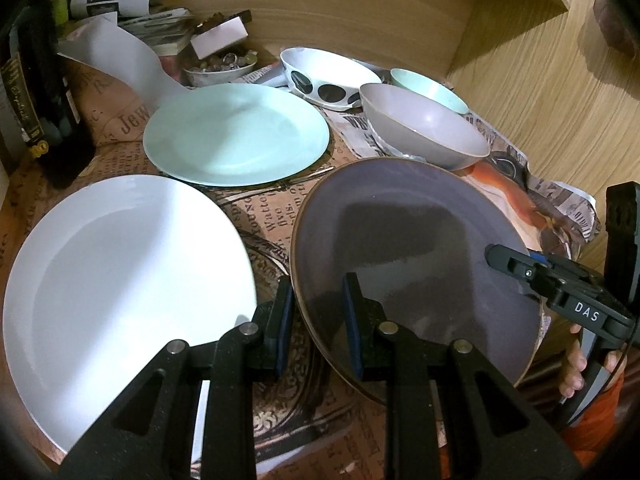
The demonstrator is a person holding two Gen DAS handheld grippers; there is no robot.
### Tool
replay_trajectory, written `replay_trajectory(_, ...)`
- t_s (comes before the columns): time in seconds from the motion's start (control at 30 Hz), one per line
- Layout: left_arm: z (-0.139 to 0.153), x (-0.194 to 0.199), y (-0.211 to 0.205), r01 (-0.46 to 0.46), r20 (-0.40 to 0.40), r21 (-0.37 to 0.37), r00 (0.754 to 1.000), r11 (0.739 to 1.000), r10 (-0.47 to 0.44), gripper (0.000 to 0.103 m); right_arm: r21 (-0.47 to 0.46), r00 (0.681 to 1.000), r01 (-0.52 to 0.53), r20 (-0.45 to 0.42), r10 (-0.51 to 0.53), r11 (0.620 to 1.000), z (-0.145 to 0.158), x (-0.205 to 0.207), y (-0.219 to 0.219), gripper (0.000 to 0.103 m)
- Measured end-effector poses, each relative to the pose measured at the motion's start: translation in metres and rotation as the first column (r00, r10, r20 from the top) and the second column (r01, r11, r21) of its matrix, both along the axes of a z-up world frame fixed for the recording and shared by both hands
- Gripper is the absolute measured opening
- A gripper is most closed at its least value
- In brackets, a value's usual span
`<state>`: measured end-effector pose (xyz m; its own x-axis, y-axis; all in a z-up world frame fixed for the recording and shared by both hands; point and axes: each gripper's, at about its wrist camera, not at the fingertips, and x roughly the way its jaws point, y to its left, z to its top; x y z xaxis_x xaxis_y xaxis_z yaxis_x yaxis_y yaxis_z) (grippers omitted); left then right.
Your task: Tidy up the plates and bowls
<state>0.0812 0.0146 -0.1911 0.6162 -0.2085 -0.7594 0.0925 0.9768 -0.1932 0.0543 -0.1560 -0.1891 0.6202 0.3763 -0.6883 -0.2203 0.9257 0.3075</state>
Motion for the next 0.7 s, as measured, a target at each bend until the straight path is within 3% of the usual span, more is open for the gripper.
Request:
replay_trajectory(0.43,-0.003,0.002,-0.002,0.014,0.008,0.011,1.000,1.000,-0.014,0.023,-0.012,1.000,-0.006,-0.005,0.006,1.000,-0.003,0.003,0.001,0.031)
replay_trajectory(0.57,-0.002,0.002,-0.001,0.015,-0.002,0.006,1.000,1.000,-0.015,0.024,-0.060,1.000,0.023,0.009,-0.023,0.998,0.002,0.001,0.000,0.031)
replay_trajectory(0.7,0.010,-0.010,-0.004,-0.005,0.075,0.081,0.997,0.997,-0.002,0.029,-0.103,0.994,0.065,0.092,-0.056,0.993,0.019,-0.007,-0.003,0.044)
